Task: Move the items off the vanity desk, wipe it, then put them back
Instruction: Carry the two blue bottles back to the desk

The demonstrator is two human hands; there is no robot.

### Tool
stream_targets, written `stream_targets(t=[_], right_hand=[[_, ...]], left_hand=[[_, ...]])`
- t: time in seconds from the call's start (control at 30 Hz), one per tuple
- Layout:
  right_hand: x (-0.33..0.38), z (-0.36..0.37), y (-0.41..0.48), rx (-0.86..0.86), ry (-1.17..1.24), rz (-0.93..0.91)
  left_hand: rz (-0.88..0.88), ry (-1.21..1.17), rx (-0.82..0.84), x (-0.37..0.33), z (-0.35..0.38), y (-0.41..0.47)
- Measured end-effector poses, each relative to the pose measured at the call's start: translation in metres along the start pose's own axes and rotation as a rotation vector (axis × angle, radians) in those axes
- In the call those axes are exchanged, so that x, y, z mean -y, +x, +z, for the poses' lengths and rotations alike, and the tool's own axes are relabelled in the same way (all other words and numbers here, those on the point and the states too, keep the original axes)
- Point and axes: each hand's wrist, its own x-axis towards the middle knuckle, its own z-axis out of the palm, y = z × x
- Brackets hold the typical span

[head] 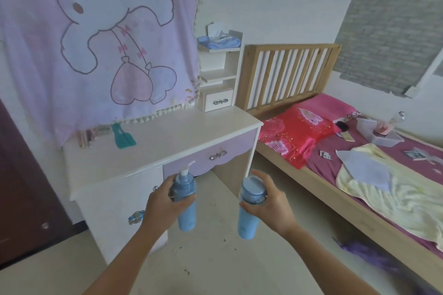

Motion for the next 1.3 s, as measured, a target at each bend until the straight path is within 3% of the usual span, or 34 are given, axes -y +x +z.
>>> stream_targets(t=[0.3, 0.57, 0.77, 0.97, 1.3], right_hand=[[-0.046, -0.038, 0.167, 0.078, 0.074, -0.098], [-0.091, -0.009, 0.268, 0.25, 0.091, -0.036], [-0.074, 0.023, 0.38, 0.275, 0.001, -0.15], [-0.057, 0.056, 0.491, 0.292, -0.027, -0.204], [-0.076, 0.128, 0.628, 0.376, 0.0, -0.172]], left_hand=[[-0.025, 0.014, -0.18, -0.023, 0.07, 0.127], [-0.161, 0.085, -0.281, 0.019, 0.086, 0.202], [-0.105, 0.037, -0.375, 0.038, 0.069, 0.31], [-0.039, 0.081, -0.358, 0.049, 0.05, 0.423], [-0.149, 0.128, -0.304, 0.098, 0.051, 0.547]])
